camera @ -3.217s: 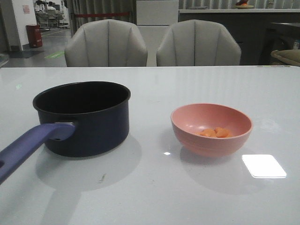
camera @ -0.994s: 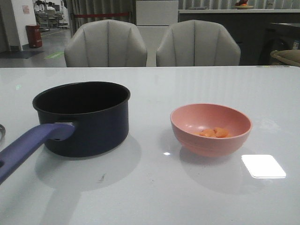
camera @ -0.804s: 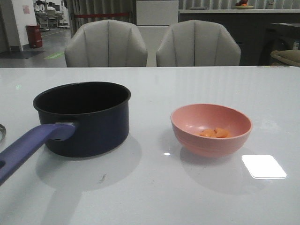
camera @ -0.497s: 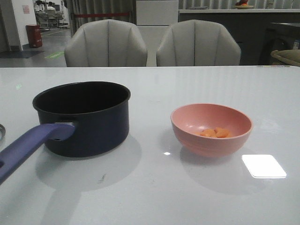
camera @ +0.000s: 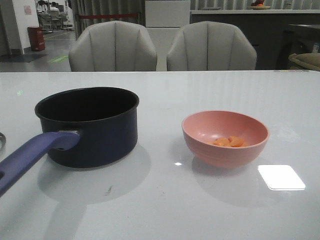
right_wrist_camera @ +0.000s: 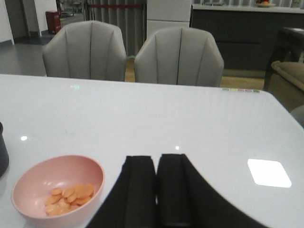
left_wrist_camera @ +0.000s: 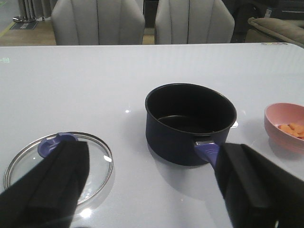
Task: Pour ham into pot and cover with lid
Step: 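Set the glass lid down on the table beside the pot, then grasp the rim of the pink bowl with the right gripper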
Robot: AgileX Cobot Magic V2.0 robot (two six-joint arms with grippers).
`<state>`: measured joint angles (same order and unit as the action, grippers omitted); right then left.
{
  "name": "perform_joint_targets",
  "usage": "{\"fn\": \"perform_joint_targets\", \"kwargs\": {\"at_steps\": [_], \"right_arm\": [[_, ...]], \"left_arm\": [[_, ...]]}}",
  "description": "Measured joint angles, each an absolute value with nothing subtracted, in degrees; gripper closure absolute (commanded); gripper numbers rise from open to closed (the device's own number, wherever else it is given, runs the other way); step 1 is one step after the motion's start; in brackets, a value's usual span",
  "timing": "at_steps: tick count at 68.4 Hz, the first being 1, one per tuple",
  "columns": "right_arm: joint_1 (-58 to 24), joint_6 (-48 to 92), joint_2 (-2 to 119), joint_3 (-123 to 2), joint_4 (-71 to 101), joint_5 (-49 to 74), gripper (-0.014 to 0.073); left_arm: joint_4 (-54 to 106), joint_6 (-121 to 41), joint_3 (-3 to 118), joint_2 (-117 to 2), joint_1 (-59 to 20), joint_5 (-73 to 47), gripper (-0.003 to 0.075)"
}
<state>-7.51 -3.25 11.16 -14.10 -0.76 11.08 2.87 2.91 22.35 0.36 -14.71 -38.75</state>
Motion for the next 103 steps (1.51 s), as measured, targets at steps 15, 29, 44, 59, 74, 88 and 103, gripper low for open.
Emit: {"fn": "perform_joint_targets", "kwargs": {"at_steps": [15, 29, 44, 59, 74, 88, 103], "right_arm": [[-7.5, -4.1, 19.5, -16.0, 1.9, 13.0, 0.0359], [-7.8, -4.5, 32.6, -23.1, 2.3, 16.8, 0.0110], [-12.8, -4.6, 50.2, -31.8, 4.7, 17.2, 0.0109], [-14.9, -4.6, 69.8, -40.8, 10.2, 19.0, 0.0109], [-15.1, -4.6, 85.0, -49.3, 12.2, 21.5, 0.0109], [-15.2, -4.6, 94.3, -54.3, 12.2, 21.7, 0.0122], [-15.2, -4.6, 99.9, -57.0, 12.2, 21.7, 0.0433]], "left_arm": [[2.9, 2.9, 22.4, 0.4, -14.7, -38.7, 0.0148], [2.9, 2.9, 22.4, 0.4, -14.7, -38.7, 0.0148], [2.9, 2.9, 22.4, 0.4, -14.7, -38.7, 0.0148], [2.9, 2.9, 22.4, 0.4, -14.7, -38.7, 0.0148], [2.9, 2.9, 22.4, 0.4, -14.7, -38.7, 0.0148], [2.9, 2.9, 22.4, 0.4, -14.7, -38.7, 0.0148], [2.9, 2.9, 22.4, 0.4, -14.7, -38.7, 0.0148]]}}
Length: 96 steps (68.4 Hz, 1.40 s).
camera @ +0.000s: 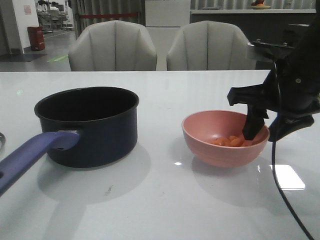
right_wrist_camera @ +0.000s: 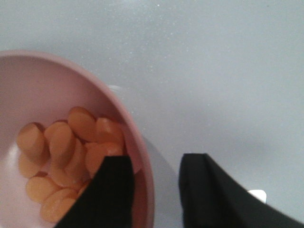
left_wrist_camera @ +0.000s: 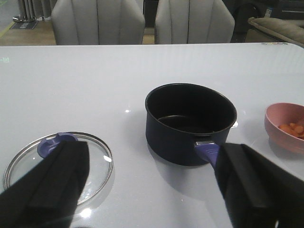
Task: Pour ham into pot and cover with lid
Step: 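Grasp the rim of the pink bowl with the right gripper, then lift the pink bowl and carry it over the pot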
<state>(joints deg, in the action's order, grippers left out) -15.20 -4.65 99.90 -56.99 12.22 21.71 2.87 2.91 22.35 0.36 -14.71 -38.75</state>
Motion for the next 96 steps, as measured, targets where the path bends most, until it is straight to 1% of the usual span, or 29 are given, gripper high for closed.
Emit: {"fn": "perform_joint_targets", "kwargs": {"at_steps": [2, 6, 16, 31, 42, 56, 65, 73, 81, 82, 83, 84, 85, 86, 87, 88, 90, 91, 92, 93, 94, 96], "right_arm": [[-15.2, -4.6, 100.2, -57.3, 12.2, 21.8, 0.0475], [-15.2, -4.6, 100.2, -58.3, 12.3, 22.9, 0.0455], [-15.2, -4.6, 99.6, -62.8, 12.8, 28.9, 0.0458], [-15.6, -2.9, 97.8, -70.5, 16.3, 30.8, 0.0458], [-21.1, 4.6, 97.8, -78.7, 16.6, 34.8, 0.0458], [-30.2, 6.4, 99.7, -86.8, 17.0, 33.6, 0.0458], [-33.5, 6.8, 102.5, -88.2, 17.1, 25.9, 0.0458], [-35.4, 6.9, 103.3, -85.6, 17.1, 15.1, 0.0458], [-37.0, 7.0, 103.3, -80.8, 17.1, -0.8, 0.0458], [-37.2, 7.0, 103.4, -79.2, 17.0, -5.3, 0.0458], [-37.2, 7.0, 103.4, -78.8, 16.9, -5.3, 0.0458], [-37.6, 7.0, 103.6, -77.6, 16.7, -9.8, 0.0458], [-37.6, 7.0, 103.6, -77.6, 16.7, -9.8, 0.0458], [-37.9, 7.0, 103.7, -76.1, 16.0, -14.3, 0.0458], [-37.9, 7.0, 103.7, -76.1, 16.0, -14.3, 0.0458], [-38.0, 7.0, 104.0, -74.6, 15.4, -18.8, 0.0458], [-38.2, 7.0, 104.4, -73.2, 13.9, -23.2, 0.0458], [-38.2, 7.0, 104.4, -73.2, 13.9, -23.2, 0.0458], [-38.2, 7.0, 104.8, -71.6, 12.7, -27.3, 0.0458], [-38.2, 7.0, 104.8, -71.6, 12.7, -27.3, 0.0458], [-38.2, 7.0, 105.4, -70.7, 11.7, -31.3, 0.0458], [-38.2, 7.0, 106.0, -69.7, 10.0, -35.1, 0.0458]], "left_arm": [[2.9, 2.9, 22.4, 0.4, -14.7, -38.7, 0.0148], [2.9, 2.9, 22.4, 0.4, -14.7, -38.7, 0.0148], [2.9, 2.9, 22.4, 0.4, -14.7, -38.7, 0.0148], [2.9, 2.9, 22.4, 0.4, -14.7, -38.7, 0.0148], [2.9, 2.9, 22.4, 0.4, -14.7, -38.7, 0.0148], [2.9, 2.9, 22.4, 0.4, -14.7, -38.7, 0.0148], [2.9, 2.9, 22.4, 0.4, -14.7, -38.7, 0.0148], [2.9, 2.9, 22.4, 0.4, -14.7, -38.7, 0.0148], [2.9, 2.9, 22.4, 0.4, -14.7, -38.7, 0.0148], [2.9, 2.9, 22.4, 0.4, -14.7, -38.7, 0.0148], [2.9, 2.9, 22.4, 0.4, -14.7, -38.7, 0.0148], [2.9, 2.9, 22.4, 0.4, -14.7, -38.7, 0.0148], [2.9, 2.9, 22.4, 0.4, -14.7, -38.7, 0.0148], [2.9, 2.9, 22.4, 0.4, -14.7, -38.7, 0.0148], [2.9, 2.9, 22.4, 0.4, -14.7, -38.7, 0.0148], [2.9, 2.9, 22.4, 0.4, -14.7, -38.7, 0.0148], [2.9, 2.9, 22.4, 0.4, -14.7, -38.7, 0.0148], [2.9, 2.9, 22.4, 0.4, -14.7, -38.7, 0.0148], [2.9, 2.9, 22.4, 0.4, -14.7, -38.7, 0.0148], [2.9, 2.9, 22.4, 0.4, -14.7, -38.7, 0.0148], [2.9, 2.9, 22.4, 0.4, -14.7, -38.7, 0.0148], [2.9, 2.9, 22.4, 0.4, -14.7, -38.7, 0.0148]]}}
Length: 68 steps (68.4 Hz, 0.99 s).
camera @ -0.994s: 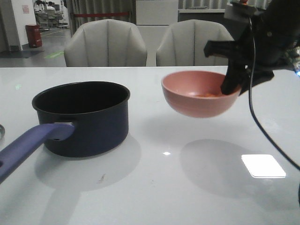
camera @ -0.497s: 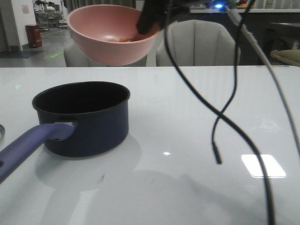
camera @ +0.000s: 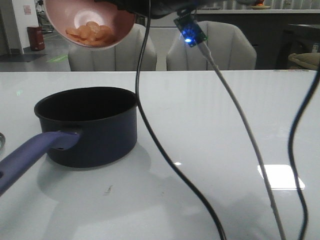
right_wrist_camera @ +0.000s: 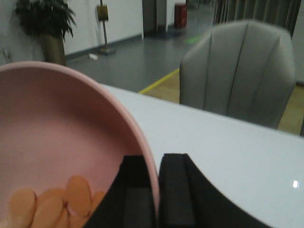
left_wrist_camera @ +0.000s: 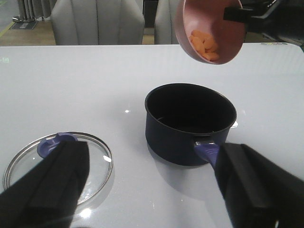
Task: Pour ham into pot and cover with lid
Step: 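Lift the pink bowl and carry it over the pot, then tilt the pink bowl with the right gripper to pour ham into pot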
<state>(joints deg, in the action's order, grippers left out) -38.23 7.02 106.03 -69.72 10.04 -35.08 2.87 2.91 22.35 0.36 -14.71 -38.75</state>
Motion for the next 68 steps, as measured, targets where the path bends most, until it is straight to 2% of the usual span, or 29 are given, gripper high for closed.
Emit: {"fn": "perform_joint_targets", "kwargs": {"at_steps": [8, 22, 28, 48, 68], "right_arm": [[-38.2, 7.9, 108.9, -67.3, 4.9, -47.5, 0.0458], [-38.3, 13.9, 114.0, -66.8, -1.4, -62.2, 0.0458], [-38.3, 18.9, 115.3, -66.8, -2.1, -63.5, 0.0458], [-40.7, 49.7, 117.7, -66.8, -3.9, -64.1, 0.0458], [-41.5, 65.7, 117.7, -66.8, -4.3, -64.3, 0.0459]], "left_arm": [[2.9, 2.9, 22.4, 0.4, -14.7, -38.7, 0.0148], [2.9, 2.9, 22.4, 0.4, -14.7, -38.7, 0.0148], [2.9, 2.9, 22.4, 0.4, -14.7, -38.7, 0.0148], [2.9, 2.9, 22.4, 0.4, -14.7, -38.7, 0.0148], [2.9, 2.9, 22.4, 0.4, -14.7, -38.7, 0.0148]]}}
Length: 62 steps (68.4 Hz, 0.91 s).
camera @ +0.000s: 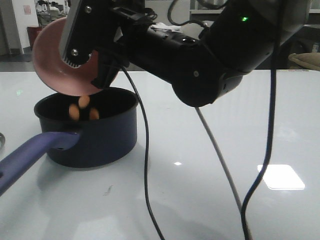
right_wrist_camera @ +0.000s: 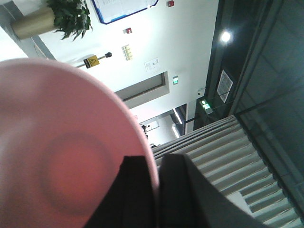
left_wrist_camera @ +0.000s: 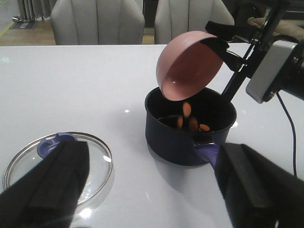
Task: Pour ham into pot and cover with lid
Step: 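Tilt the pink bowl with the right gripper to pour ham into pot, then carry the empty pink bowl back to its spot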
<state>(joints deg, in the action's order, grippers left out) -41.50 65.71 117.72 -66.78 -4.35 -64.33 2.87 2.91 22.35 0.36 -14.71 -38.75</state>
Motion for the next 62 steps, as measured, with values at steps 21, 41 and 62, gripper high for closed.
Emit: {"fn": "perform_joint_targets", "kwargs": {"at_steps": [21, 41, 62], "right_arm": [[-41.5, 32.8, 117.3, -66.8, 3.8, -64.3, 0.0459], [-41.5, 3.7, 109.2, -66.8, 10.8, -47.2, 0.0459], [-35.1, 2.8, 94.7, -66.8, 11.1, -9.7, 0.0459]], "left_arm": [[2.9, 2.9, 22.4, 0.4, -14.7, -38.7, 0.0148], [2.9, 2.9, 22.4, 0.4, -14.7, -38.7, 0.0148], [2.9, 2.9, 22.4, 0.4, -14.7, -38.7, 0.0148]]}}
